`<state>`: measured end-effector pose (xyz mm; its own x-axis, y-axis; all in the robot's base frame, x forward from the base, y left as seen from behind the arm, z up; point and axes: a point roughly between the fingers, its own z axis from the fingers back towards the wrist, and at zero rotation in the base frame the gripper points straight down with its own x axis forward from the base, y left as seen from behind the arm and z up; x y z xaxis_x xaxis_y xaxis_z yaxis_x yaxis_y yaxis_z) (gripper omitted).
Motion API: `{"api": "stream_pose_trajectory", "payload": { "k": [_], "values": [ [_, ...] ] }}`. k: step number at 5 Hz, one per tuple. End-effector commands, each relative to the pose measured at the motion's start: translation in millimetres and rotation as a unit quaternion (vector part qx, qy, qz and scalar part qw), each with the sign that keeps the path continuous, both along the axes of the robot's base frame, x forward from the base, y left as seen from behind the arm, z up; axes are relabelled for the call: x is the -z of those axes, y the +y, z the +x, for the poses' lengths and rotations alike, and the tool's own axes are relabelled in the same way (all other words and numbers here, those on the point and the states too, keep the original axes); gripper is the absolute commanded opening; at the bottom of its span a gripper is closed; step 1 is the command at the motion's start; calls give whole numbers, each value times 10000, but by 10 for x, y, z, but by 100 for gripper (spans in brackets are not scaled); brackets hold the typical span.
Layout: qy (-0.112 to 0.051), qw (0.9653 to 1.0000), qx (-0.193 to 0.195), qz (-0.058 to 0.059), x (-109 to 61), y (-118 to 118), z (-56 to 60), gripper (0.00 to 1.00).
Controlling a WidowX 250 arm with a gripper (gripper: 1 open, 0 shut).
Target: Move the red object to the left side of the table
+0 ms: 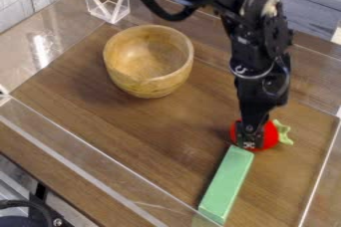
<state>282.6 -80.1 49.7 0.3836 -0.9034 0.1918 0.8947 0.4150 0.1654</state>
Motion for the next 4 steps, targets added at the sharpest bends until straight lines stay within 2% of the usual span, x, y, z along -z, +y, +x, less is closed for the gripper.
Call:
{"api": "stream_pose_trajectory", "payload": {
  "k": [1,3,4],
  "values": [
    [-169,9998,-2,-54,-129,4,157,100],
    [-92,9998,73,-134,3,115,108,100],
    [46,9999,25,-107,-114,-7,113,0]
  ]
}}
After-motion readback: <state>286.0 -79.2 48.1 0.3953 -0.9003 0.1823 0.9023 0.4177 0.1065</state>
